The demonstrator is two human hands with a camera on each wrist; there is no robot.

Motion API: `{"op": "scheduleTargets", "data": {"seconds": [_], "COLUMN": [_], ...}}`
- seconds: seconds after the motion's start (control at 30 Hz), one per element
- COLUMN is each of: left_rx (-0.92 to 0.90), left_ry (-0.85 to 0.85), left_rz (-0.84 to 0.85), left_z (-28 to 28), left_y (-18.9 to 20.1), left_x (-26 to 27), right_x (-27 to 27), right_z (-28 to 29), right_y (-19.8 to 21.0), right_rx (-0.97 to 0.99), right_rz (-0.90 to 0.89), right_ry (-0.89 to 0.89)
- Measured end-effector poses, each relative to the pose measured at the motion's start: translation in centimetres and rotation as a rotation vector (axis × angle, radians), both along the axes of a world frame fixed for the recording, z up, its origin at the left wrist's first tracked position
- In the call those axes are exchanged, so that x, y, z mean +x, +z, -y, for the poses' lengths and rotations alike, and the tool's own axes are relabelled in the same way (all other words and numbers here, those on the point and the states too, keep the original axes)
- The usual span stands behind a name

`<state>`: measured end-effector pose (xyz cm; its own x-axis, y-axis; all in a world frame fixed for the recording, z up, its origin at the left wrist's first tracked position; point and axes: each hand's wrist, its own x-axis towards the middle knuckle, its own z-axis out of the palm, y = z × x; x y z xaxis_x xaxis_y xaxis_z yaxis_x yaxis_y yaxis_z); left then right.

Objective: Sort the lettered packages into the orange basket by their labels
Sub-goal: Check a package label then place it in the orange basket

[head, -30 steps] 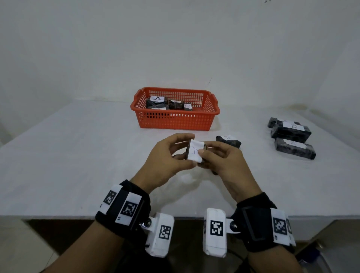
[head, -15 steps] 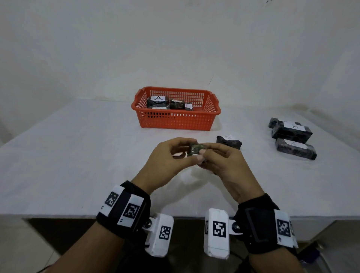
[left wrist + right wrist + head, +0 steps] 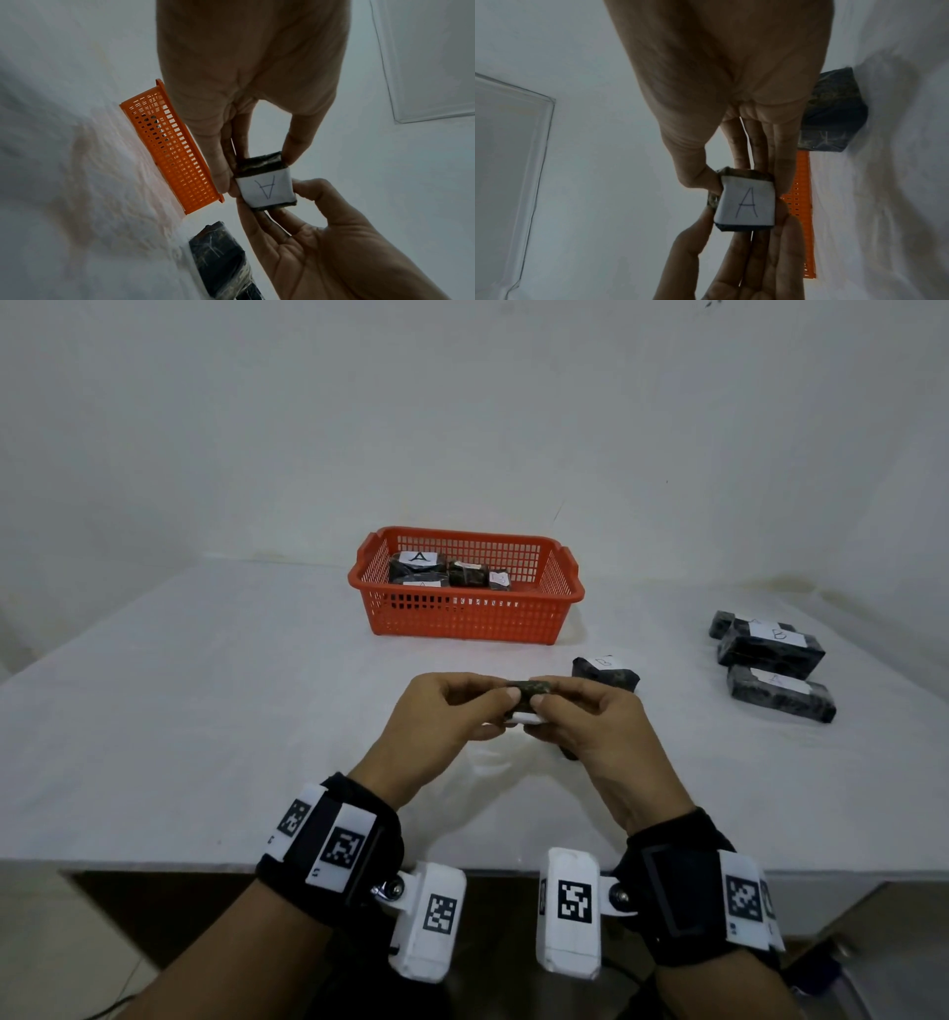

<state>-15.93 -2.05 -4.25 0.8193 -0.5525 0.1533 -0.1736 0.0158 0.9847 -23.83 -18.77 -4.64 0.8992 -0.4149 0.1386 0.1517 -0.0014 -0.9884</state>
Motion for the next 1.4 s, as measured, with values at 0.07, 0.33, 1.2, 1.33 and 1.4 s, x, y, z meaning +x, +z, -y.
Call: {"op": "scheduleTargets", "data": {"seconds": [0.07, 0.33, 1.2, 1.33, 1.4], "left_rx": [0.013, 0.027, 0.076, 0.14, 0.148], "left_ry": [0.03, -0.003, 0.132, 0.134, 0.148], "left_rz": [0.011, -0.033, 0.044, -0.057, -0.094], "left_z": [-0.1, 0.3, 5.0, 6.3, 6.9], "left_y": [0.0, 0.1, 4.4, 6.6, 7.7], "left_x": [0.1, -0.1, 6.9, 11.4, 13.9], "right_x": [0.0, 0.0, 8.5, 13.4, 15.8], "right_z": [0.0, 0.2, 4.4, 5.8, 6.4], "right_y": [0.0, 0.1, 7.0, 8.4, 9.2], "right_rx": [0.005, -0.016, -0.095, -0.012, 0.011], "right_rz": [-0.021, -0.027, -0.192, -0.24, -0.26], "right_ry": [0.021, 0.014, 0.003, 0.047, 0.04]}}
